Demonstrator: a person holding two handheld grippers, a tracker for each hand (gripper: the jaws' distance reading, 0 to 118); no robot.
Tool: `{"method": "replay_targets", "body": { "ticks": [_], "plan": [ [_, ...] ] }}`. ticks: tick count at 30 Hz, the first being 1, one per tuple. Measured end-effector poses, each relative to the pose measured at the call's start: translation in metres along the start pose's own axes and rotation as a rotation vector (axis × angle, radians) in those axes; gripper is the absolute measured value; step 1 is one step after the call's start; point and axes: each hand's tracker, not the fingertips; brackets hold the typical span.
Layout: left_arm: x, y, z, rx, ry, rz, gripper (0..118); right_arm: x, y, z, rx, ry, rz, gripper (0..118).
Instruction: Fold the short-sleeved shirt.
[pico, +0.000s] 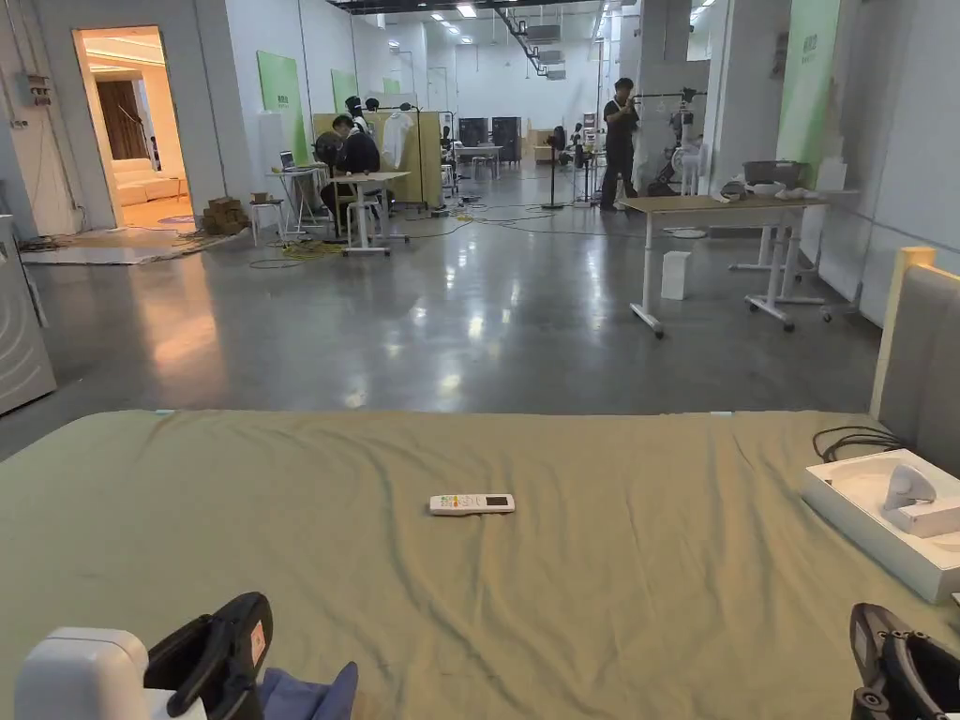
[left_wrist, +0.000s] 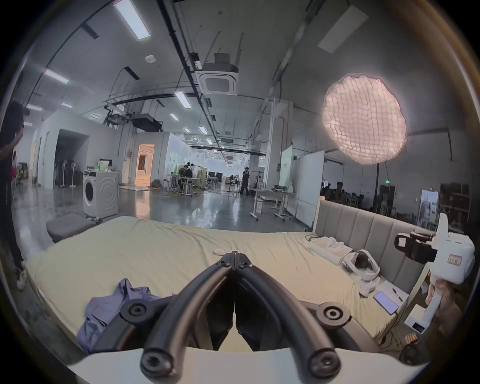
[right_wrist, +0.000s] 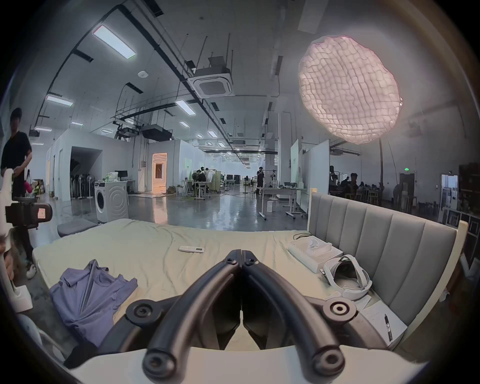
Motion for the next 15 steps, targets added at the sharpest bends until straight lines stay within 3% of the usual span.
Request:
{"method": "replay_targets", "body": {
  "ticks": [10, 12, 15],
  "plan": [
    [0.007, 0.002, -0.002, -0.022, 0.012, -0.048, 2, -0.002, 0.0, -0.001, -0.021, 0.007, 0.008, 0],
    [0.006, -0.001, -0.003, -0.024, 0.036, -0.055, 7, 0.0, -0.001, -0.001, -0.027, 0.014, -0.004, 0],
    [-0.007, -0.004, -0.005, -0.056, 0.062, -0.08, 65, 0.0, -0.004, 0.002, -0.042, 0.026, -0.015, 0]
  ]
}}
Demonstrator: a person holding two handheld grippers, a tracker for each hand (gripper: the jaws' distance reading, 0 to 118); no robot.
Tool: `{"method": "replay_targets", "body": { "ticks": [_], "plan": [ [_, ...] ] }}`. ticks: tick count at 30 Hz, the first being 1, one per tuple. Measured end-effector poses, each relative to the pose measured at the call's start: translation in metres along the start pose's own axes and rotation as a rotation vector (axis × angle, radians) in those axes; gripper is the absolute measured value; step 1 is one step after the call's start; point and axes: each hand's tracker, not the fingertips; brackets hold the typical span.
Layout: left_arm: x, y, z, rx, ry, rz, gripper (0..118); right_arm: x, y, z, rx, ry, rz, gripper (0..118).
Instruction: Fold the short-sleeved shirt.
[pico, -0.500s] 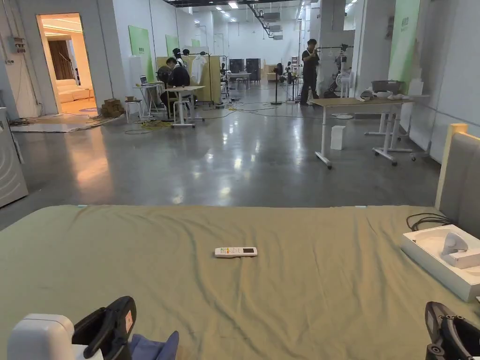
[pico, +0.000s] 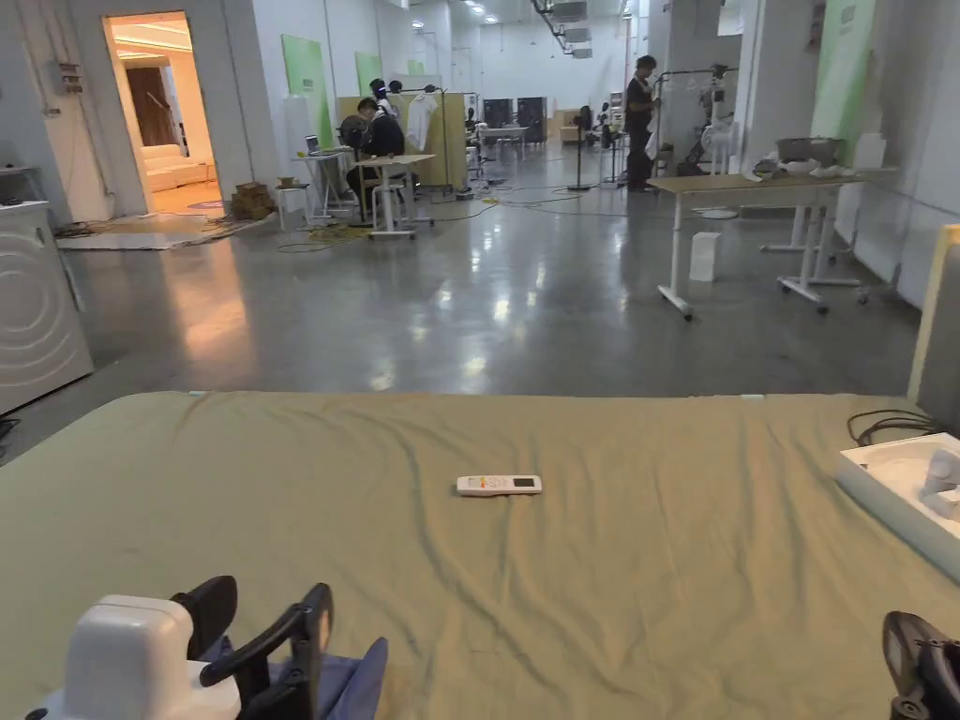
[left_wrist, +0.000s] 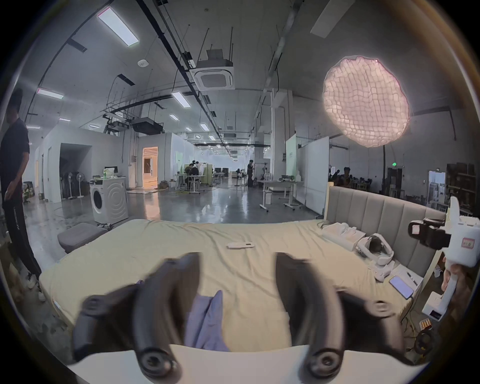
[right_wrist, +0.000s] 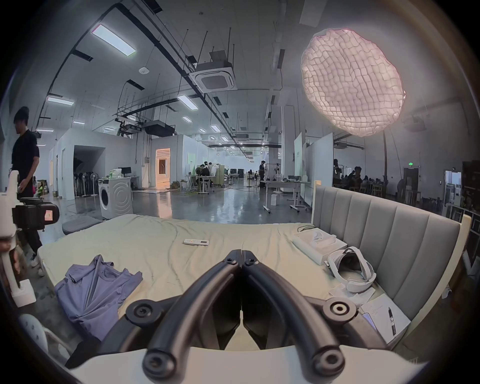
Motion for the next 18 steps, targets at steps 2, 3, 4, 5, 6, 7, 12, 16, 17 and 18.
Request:
{"method": "replay_targets", "body": {
  "ticks": [2, 3, 4, 5, 6, 7, 12, 16, 17, 18],
  "plan": [
    [-0.014, -0.004, 0.0, -0.042, 0.019, 0.014, 79, -0.001, -0.004, 0.001, -0.015, 0.01, 0.008, 0],
    [-0.023, -0.005, 0.001, -0.059, 0.029, 0.032, 79, -0.001, -0.006, 0.001, -0.021, 0.013, 0.01, 0],
    [-0.033, -0.008, 0.001, -0.086, 0.039, 0.055, 81, 0.0, -0.009, 0.001, -0.027, 0.018, 0.011, 0],
    [-0.044, -0.011, 0.0, -0.119, 0.069, 0.06, 85, 0.0, -0.013, 0.0, -0.036, 0.028, 0.007, 0],
    [-0.052, -0.013, 0.0, -0.139, 0.097, 0.061, 88, 0.0, -0.016, -0.002, -0.048, 0.041, -0.003, 0],
    [-0.066, -0.014, -0.001, -0.173, 0.137, 0.064, 88, 0.0, -0.02, -0.005, -0.066, 0.062, -0.024, 0],
    [-0.114, -0.037, -0.022, -0.349, 0.196, 0.094, 88, 0.0, -0.042, -0.027, -0.17, 0.119, -0.107, 0],
    [-0.14, -0.083, -0.069, -0.502, 0.213, 0.065, 88, -0.008, -0.056, -0.041, -0.226, 0.128, -0.108, 0],
    [-0.146, -0.097, -0.086, -0.542, 0.196, 0.073, 88, -0.01, -0.059, -0.043, -0.238, 0.126, -0.101, 0],
    [-0.151, -0.109, -0.099, -0.57, 0.19, 0.074, 88, -0.012, -0.062, -0.046, -0.251, 0.123, -0.092, 0]
  ]
}}
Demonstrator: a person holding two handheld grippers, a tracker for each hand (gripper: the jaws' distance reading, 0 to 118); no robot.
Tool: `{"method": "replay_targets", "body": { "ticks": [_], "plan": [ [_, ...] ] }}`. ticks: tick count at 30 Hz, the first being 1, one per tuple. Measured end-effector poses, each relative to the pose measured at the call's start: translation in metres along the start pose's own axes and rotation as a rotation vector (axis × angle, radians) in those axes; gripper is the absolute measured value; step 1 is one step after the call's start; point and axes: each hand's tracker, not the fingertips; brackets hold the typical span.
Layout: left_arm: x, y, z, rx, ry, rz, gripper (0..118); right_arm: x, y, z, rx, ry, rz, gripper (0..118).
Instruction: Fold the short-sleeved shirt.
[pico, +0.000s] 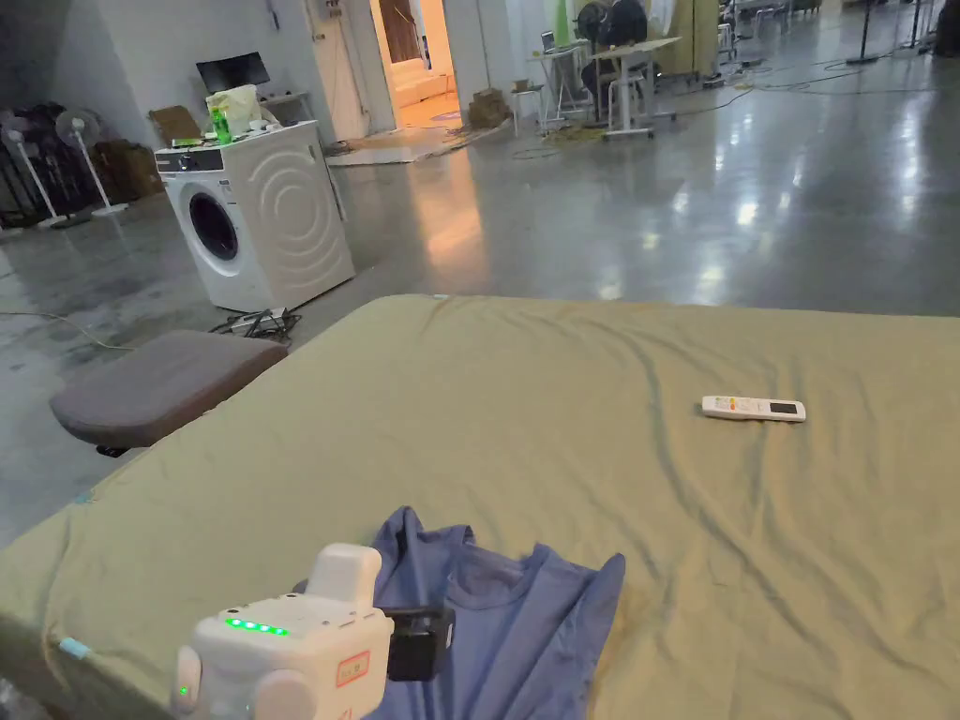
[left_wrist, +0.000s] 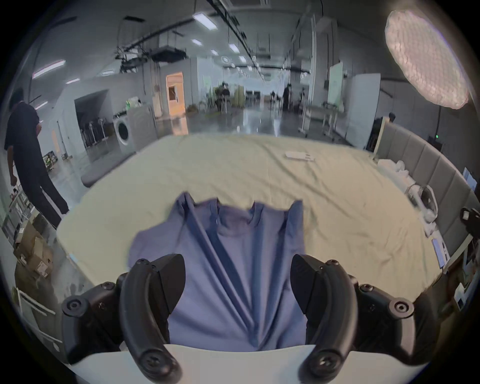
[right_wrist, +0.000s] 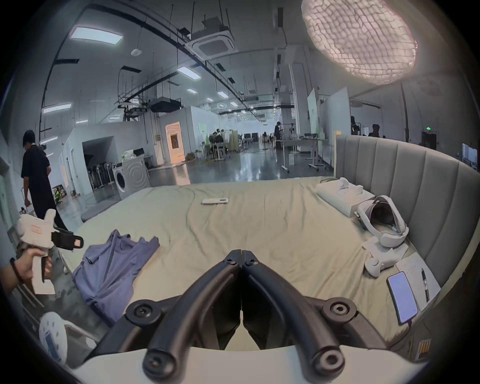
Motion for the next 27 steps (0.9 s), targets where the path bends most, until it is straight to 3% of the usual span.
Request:
{"method": "replay_targets", "body": {
  "ticks": [5, 8, 10, 13, 15, 16, 19, 24, 27],
  "plan": [
    [-0.019, -0.009, -0.107, -0.165, -0.008, 0.049, 88, -0.004, -0.015, -0.024, -0.124, -0.038, 0.046, 0],
    [-0.028, -0.011, -0.155, -0.229, 0.018, 0.047, 88, -0.004, -0.024, -0.034, -0.179, -0.043, 0.017, 0],
    [-0.032, -0.014, -0.175, -0.254, 0.018, 0.05, 88, -0.004, -0.029, -0.039, -0.216, -0.048, -0.003, 0],
    [-0.032, -0.016, -0.18, -0.264, 0.029, 0.073, 88, -0.006, -0.036, -0.043, -0.248, -0.063, 0.028, 0],
    [-0.026, -0.014, -0.175, -0.267, 0.035, 0.036, 75, -0.007, -0.042, -0.043, -0.263, -0.068, 0.068, 0],
    [-0.024, -0.012, -0.175, -0.271, 0.02, 0.003, 61, -0.008, -0.044, -0.043, -0.272, -0.063, 0.077, 0],
    [-0.021, -0.006, -0.171, -0.261, 0.041, -0.002, 5, -0.008, -0.051, -0.041, -0.29, -0.041, 0.076, 0],
    [-0.031, -0.001, -0.17, -0.276, 0.035, 0.09, 5, -0.006, -0.052, -0.024, -0.274, -0.027, 0.082, 0],
    [-0.043, 0.014, -0.142, -0.192, 0.006, 0.196, 5, 0.008, -0.056, -0.011, -0.264, -0.023, 0.091, 0]
  ]
}}
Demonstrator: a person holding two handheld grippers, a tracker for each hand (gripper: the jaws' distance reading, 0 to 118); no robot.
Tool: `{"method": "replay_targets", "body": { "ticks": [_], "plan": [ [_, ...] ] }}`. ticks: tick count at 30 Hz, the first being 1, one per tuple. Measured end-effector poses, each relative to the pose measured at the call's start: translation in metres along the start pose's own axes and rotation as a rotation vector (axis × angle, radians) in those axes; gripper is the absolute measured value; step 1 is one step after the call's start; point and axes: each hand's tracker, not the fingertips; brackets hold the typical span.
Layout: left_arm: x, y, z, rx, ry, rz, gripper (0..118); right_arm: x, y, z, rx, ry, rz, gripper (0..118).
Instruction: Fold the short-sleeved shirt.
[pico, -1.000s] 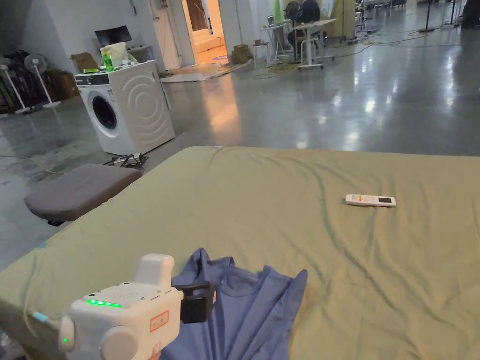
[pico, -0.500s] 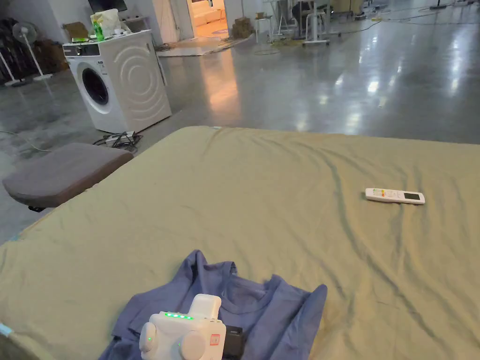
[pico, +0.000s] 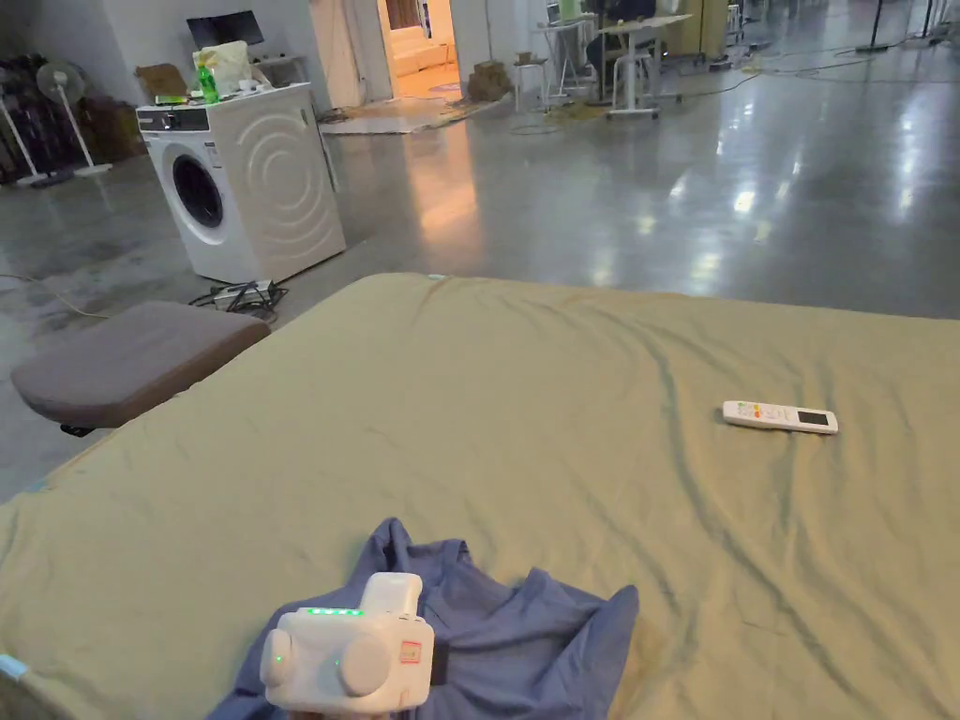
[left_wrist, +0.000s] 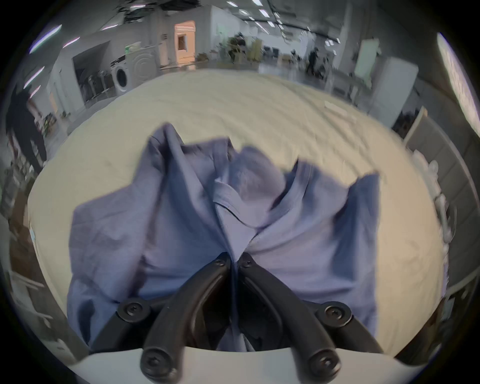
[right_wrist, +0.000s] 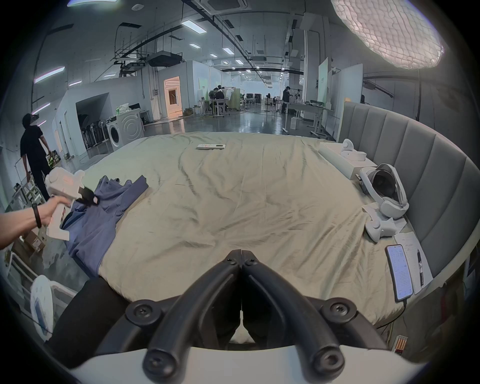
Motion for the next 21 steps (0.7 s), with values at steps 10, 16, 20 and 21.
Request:
{"method": "replay_targets", "body": {
  "ticks": [10, 16, 20, 21],
  "plan": [
    [0.012, 0.11, 0.15, 0.318, 0.007, -0.056, 5, 0.028, -0.023, 0.027, 0.012, 0.004, -0.053, 0],
    [0.062, 0.176, 0.192, 0.467, -0.019, -0.151, 5, 0.038, -0.024, 0.043, 0.037, -0.024, -0.055, 0],
    [0.124, 0.182, 0.172, 0.457, -0.083, -0.29, 5, 0.049, -0.03, 0.047, 0.049, -0.044, -0.103, 0],
    [0.14, 0.178, 0.163, 0.452, -0.114, -0.308, 5, 0.05, -0.031, 0.047, 0.046, -0.05, -0.113, 0]
  ]
}}
